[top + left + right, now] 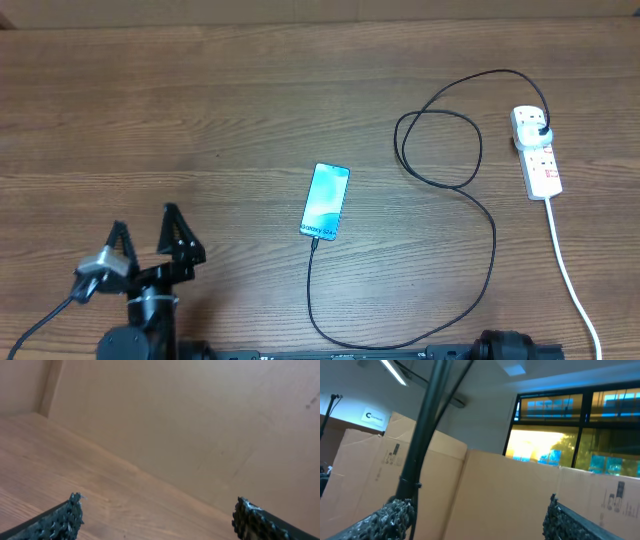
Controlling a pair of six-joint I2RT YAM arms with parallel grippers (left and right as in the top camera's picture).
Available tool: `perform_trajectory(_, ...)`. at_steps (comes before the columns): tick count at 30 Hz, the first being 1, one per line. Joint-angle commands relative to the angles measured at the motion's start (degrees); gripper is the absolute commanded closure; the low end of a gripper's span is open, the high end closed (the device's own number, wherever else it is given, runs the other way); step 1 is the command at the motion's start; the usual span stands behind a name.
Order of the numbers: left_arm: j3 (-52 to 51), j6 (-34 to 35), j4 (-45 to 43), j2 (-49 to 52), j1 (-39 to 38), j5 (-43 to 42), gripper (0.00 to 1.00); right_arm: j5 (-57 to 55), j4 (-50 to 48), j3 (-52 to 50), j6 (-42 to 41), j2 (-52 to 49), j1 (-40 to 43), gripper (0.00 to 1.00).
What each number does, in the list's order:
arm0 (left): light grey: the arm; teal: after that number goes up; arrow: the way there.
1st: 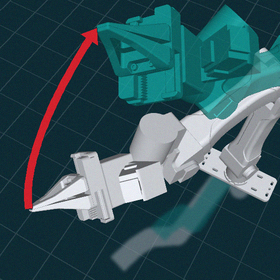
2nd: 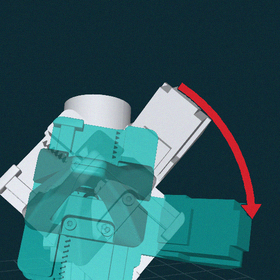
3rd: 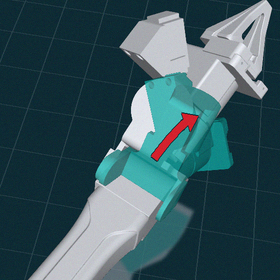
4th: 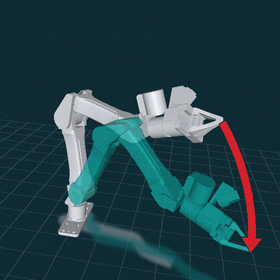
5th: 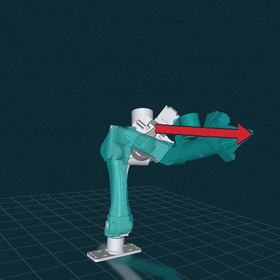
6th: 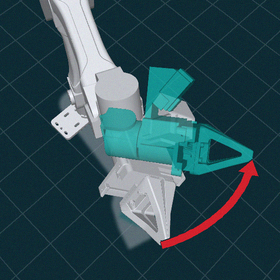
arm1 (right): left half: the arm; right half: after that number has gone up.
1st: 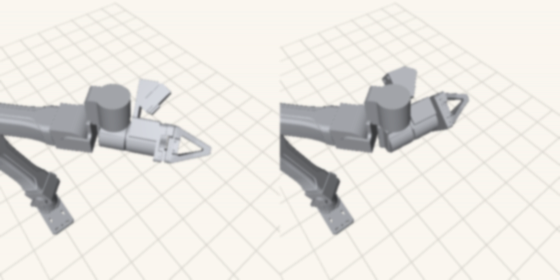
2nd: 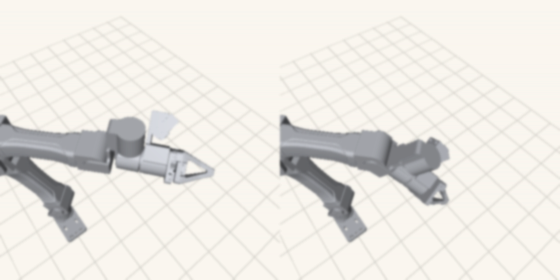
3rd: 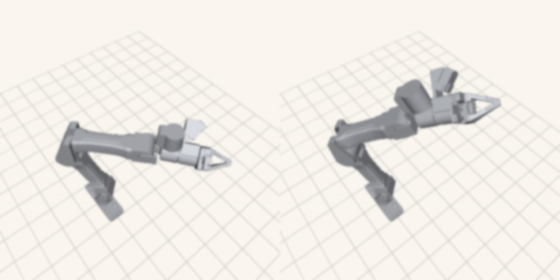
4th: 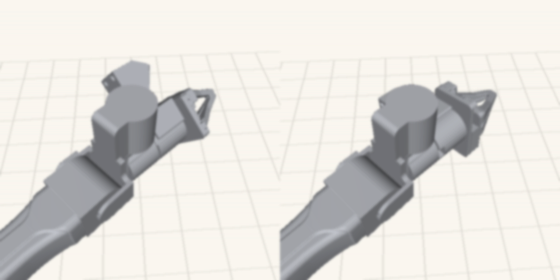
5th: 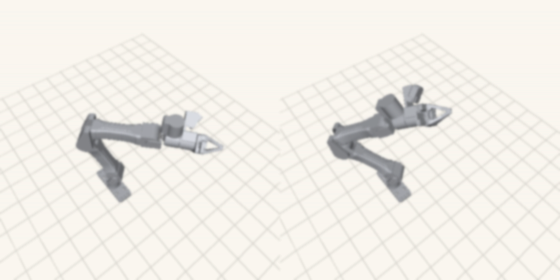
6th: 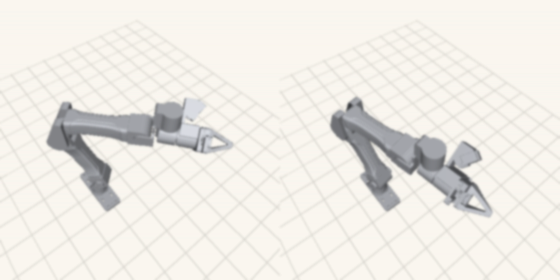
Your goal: Plug charger to phone and switch on socket
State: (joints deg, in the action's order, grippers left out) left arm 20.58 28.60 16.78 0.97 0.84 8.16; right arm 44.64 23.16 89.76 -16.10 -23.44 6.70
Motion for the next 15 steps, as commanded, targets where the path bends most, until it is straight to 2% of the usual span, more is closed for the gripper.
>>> perform_trajectory(1,-6.14,0.35,-4.85,-0.66,-0.11,-0.74,0.01,-1.4,0.07,-0.31,2.03,1.84,-0.2,0.11)
perform_trajectory(11,-18.97,0.33,-18.36,-0.66,-0.11,-0.74,0.0,-10.01,0.48,-0.5,3.1,5.14,-0.2,0.12)
perform_trajectory(15,-20.31,-0.31,-17.84,-0.66,-0.11,-1.07,0.0,-10.56,0.46,-0.5,3.1,5.46,-0.2,0.12)
